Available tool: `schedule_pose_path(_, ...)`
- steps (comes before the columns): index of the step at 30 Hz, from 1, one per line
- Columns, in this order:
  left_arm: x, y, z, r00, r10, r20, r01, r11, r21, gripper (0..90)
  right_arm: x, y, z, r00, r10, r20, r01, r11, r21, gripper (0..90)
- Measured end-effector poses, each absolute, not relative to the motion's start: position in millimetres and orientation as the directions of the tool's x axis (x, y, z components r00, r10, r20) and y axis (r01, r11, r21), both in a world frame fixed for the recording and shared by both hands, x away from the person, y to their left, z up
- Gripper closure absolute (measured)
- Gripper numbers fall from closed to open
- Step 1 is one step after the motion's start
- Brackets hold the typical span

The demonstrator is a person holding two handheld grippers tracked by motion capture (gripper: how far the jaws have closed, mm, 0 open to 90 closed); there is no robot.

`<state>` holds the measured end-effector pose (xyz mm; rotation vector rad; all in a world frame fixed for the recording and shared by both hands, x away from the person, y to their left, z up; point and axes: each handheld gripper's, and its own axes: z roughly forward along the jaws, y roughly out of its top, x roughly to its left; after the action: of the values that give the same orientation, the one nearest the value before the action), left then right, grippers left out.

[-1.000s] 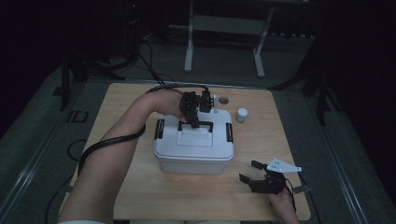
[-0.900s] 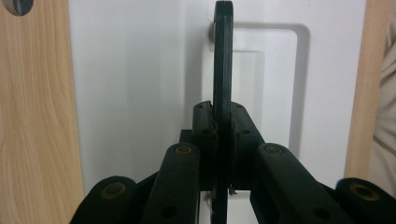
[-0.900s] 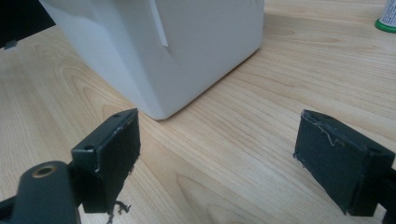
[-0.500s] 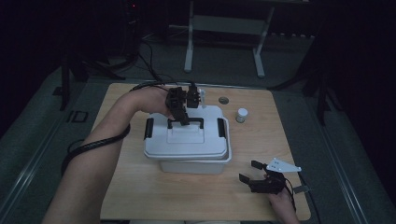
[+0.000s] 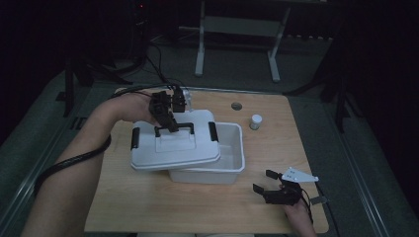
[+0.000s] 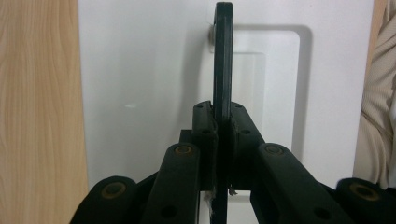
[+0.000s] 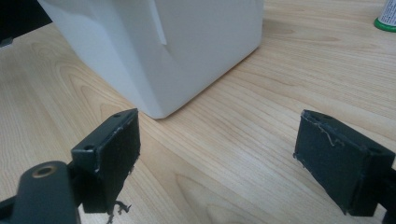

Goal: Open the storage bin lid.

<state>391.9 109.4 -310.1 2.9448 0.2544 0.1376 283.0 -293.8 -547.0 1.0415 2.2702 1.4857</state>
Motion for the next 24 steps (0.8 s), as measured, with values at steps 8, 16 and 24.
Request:
schedule_pose_path(8,384,148,-314,0.966,0.247,0.076,0.23,-0.956,0.181,83.4,283,-292,-547,-0.719,0.674,0.169,0.431,0.243,0.869,14.1)
schedule_pose_path(16,374,191,-315,0.94,0.33,0.08,0.31,-0.931,0.194,83.4,283,-291,-548,-0.718,0.675,0.168,0.433,0.244,0.868,14.1)
schedule_pose_path(24,362,234,-327,0.913,0.403,0.056,0.385,-0.9,0.202,83.4,283,-291,-548,-0.715,0.677,0.174,0.438,0.241,0.866,14.0)
